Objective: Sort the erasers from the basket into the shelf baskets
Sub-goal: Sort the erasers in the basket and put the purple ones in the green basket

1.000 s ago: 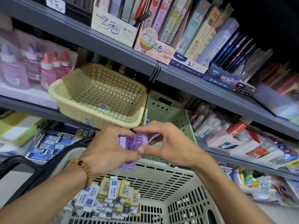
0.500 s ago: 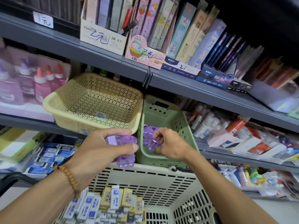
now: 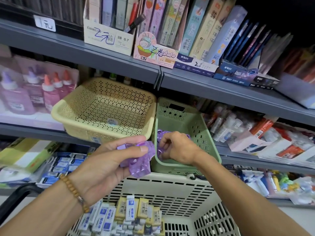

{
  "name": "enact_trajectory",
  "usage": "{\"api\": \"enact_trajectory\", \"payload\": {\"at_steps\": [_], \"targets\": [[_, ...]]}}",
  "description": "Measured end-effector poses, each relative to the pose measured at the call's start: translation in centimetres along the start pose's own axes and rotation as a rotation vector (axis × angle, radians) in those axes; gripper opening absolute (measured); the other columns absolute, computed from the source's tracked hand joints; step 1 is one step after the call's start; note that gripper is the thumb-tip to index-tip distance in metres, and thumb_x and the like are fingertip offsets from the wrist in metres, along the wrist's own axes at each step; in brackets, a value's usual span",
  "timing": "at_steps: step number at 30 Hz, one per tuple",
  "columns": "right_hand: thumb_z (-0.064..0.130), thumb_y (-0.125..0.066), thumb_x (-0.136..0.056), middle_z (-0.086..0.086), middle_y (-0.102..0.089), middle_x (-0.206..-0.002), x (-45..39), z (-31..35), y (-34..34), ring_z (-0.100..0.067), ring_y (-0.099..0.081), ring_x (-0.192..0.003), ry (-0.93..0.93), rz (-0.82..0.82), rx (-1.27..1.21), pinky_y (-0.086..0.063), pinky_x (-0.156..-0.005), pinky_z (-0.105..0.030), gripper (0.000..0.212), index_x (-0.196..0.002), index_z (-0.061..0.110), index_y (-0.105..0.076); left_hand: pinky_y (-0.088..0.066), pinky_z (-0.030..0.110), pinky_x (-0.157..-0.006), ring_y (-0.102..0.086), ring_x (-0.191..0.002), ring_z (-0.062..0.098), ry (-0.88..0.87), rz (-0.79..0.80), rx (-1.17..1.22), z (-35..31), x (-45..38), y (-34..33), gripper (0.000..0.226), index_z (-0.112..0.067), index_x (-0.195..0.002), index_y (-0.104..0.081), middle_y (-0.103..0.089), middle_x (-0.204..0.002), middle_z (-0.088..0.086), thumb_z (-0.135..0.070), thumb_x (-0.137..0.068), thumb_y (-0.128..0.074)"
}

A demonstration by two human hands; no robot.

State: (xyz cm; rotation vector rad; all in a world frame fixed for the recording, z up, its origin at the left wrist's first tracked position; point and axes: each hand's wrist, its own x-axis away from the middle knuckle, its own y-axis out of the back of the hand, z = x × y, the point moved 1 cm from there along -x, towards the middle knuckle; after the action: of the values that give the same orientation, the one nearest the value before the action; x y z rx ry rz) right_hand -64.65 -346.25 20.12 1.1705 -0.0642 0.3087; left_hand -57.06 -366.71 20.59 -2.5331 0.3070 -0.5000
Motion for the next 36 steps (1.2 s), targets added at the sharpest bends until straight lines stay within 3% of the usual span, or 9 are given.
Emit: {"api": "enact_trajectory", "payload": {"at_steps": [4, 6, 8, 17, 21, 24, 27, 31, 36], "targets": [[0.012, -0.067, -0.09, -0.001, -0.065, -0.078, 2.1, 1.3, 1.6, -0.006, -0.061, -0.065, 0.104, -0.163, -0.368, -0.046, -0.064, -0.019, 0.008, -0.088, 0.019, -0.066, -0.061, 0.033, -0.06, -0.072, -0.082, 0.025, 0.021, 0.033, 0.076, 0.2, -0.2, 0.0, 0.057, -0.005, -0.108, -0.071, -0.072, -0.103, 0.022, -0.008, -0.051, -0.076], [0.011, -0.062, -0.094, -0.011, -0.068, -0.084, 3.6, 2.7, 2.2, -0.01, -0.065, -0.068, 0.188, -0.095, -0.667, -0.049, -0.059, -0.021, 0.011, -0.096, 0.019, -0.068, -0.061, 0.035, -0.067, -0.071, -0.092, 0.028, 0.031, 0.037, 0.105, 0.2, -0.3, 0.0, 0.058, -0.004, -0.11, -0.07, -0.072, -0.105, 0.022, -0.008, -0.052, -0.076], [0.014, -0.064, -0.094, -0.009, -0.071, -0.093, 4.8, 4.1, 2.4, -0.013, -0.065, -0.074, 0.246, 0.002, -0.712, -0.051, -0.062, -0.03, 0.014, -0.105, 0.021, -0.068, -0.061, 0.034, -0.068, -0.069, -0.102, 0.031, 0.033, 0.054, 0.11, 0.1, -0.3, 0.0, 0.06, -0.004, -0.113, -0.068, -0.071, -0.109, 0.02, -0.008, -0.053, -0.076], [0.006, -0.076, -0.082, -0.003, -0.059, -0.095, 5.8, 4.4, 3.0, -0.012, -0.055, -0.073, 0.253, 0.079, -0.467, -0.051, -0.073, -0.028, 0.035, -0.116, 0.009, -0.069, -0.057, 0.026, -0.057, -0.074, -0.078, 0.022, -0.007, 0.051, -0.06, 0.4, 0.2, -0.8, 0.069, -0.008, -0.116, -0.065, -0.074, -0.1, 0.017, -0.007, -0.049, -0.08], [0.008, -0.079, -0.078, -0.001, -0.063, -0.088, 5.9, 4.2, 2.8, -0.008, -0.053, -0.068, 0.238, 0.137, -0.443, -0.048, -0.065, -0.025, 0.026, -0.101, 0.015, -0.07, -0.058, 0.026, -0.061, -0.074, -0.084, 0.02, -0.029, 0.007, -0.116, 0.6, 0.0, -1.4, 0.075, -0.013, -0.119, -0.058, -0.076, -0.099, 0.01, -0.006, -0.048, -0.08], [0.002, -0.081, -0.071, 0.001, -0.064, -0.082, 5.3, 2.9, 3.4, -0.008, -0.053, -0.064, 0.206, 0.046, -0.519, -0.047, -0.06, -0.018, 0.029, -0.091, 0.018, -0.068, -0.061, 0.031, -0.068, -0.073, -0.09, 0.025, -0.05, -0.025, -0.115, 0.7, 0.0, -1.4, 0.064, -0.008, -0.114, -0.063, -0.075, -0.099, 0.013, -0.008, -0.052, -0.079], [-0.001, -0.078, -0.071, 0.003, -0.063, -0.079, 3.9, 0.0, 4.2, -0.007, -0.053, -0.061, 0.044, -0.105, -0.343, -0.047, -0.063, -0.019, 0.029, -0.088, 0.018, -0.065, -0.061, 0.036, -0.068, -0.072, -0.091, 0.034, -0.072, -0.136, -0.041, 0.7, -0.2, -0.8, 0.05, -0.001, -0.101, -0.069, -0.072, -0.097, 0.024, -0.012, -0.053, -0.079], [0.004, -0.079, -0.073, 0.008, -0.062, -0.075, 2.0, -2.4, 3.0, -0.002, -0.055, -0.064, -0.114, 0.069, 0.017, -0.04, -0.06, -0.012, 0.028, -0.086, 0.021, -0.062, -0.06, 0.035, -0.055, -0.071, -0.076, 0.03, -0.062, -0.244, -0.032, 0.8, -0.3, -0.5, 0.041, 0.0, -0.09, -0.069, -0.072, -0.085, 0.023, -0.018, -0.054, -0.078], [0.007, -0.081, -0.073, 0.01, -0.065, -0.075, 0.1, -2.6, 1.0, -0.007, -0.059, -0.07, -0.147, 0.092, 0.092, -0.042, -0.066, -0.018, 0.029, -0.081, 0.025, -0.059, -0.057, 0.028, -0.051, -0.07, -0.06, 0.019, -0.107, -0.284, 0.015, 1.0, -0.4, -0.5, 0.031, -0.004, -0.082, -0.065, -0.071, -0.069, 0.012, -0.019, -0.057, -0.076]]}}
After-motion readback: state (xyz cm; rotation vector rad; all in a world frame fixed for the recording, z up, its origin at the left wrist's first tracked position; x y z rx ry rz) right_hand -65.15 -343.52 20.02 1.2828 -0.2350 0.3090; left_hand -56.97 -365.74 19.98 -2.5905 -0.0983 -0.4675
